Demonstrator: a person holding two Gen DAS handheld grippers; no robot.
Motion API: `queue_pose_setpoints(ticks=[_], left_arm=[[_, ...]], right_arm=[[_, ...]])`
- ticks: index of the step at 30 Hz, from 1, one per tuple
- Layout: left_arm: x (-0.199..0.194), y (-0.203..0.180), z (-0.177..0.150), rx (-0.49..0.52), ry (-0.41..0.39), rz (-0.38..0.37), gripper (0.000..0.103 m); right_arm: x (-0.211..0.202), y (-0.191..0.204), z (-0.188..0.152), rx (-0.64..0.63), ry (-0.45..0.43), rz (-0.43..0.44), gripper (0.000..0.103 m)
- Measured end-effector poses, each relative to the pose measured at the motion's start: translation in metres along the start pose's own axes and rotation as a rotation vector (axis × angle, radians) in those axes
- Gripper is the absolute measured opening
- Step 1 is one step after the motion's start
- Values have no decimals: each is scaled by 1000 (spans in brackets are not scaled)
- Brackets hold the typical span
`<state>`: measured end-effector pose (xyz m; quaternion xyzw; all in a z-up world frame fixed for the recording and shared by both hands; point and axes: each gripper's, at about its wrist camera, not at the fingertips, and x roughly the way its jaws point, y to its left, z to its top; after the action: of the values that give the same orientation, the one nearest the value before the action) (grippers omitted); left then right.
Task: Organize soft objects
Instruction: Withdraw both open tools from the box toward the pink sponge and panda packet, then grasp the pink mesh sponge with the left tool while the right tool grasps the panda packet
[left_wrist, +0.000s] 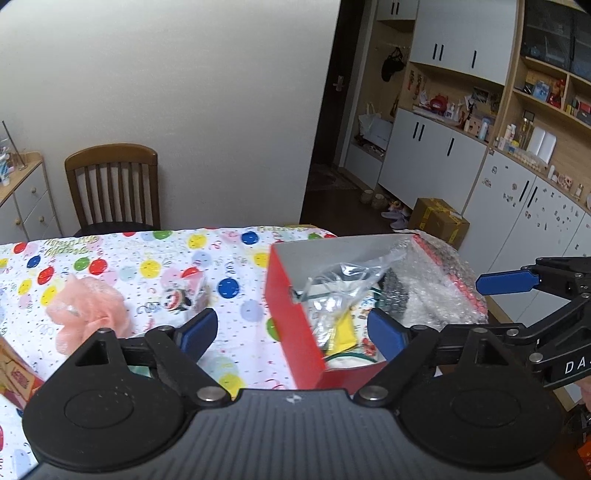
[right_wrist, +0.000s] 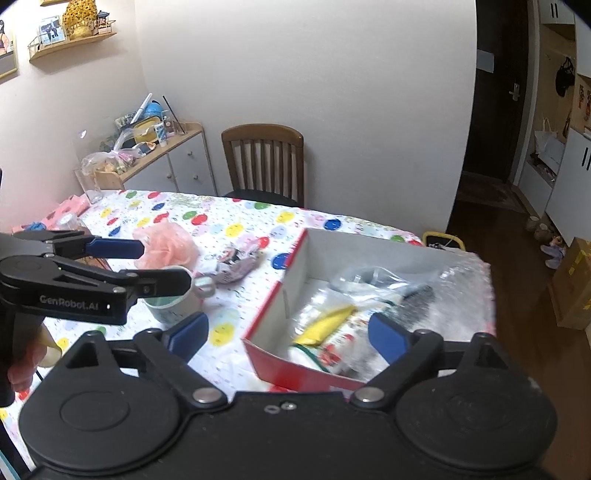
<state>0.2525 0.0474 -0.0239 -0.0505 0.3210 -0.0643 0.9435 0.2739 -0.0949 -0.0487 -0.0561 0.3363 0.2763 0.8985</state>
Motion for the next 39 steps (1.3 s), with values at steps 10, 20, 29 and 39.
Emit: queue_pose_setpoints(ticks=[10, 20, 29, 39], left_arm=[[-11, 74, 0, -48, 2, 21, 102], [4, 147, 6, -74, -17, 104, 103], [52, 199, 14, -159, 72, 189, 103], [111, 227, 13, -218, 171, 223, 103]], right_arm=[[31, 48, 23, 25, 0, 12, 100], [80, 78, 50, 60, 47, -1, 100], [144, 86, 76, 138, 118, -13, 100], [222, 75, 92, 201, 208, -66, 99]])
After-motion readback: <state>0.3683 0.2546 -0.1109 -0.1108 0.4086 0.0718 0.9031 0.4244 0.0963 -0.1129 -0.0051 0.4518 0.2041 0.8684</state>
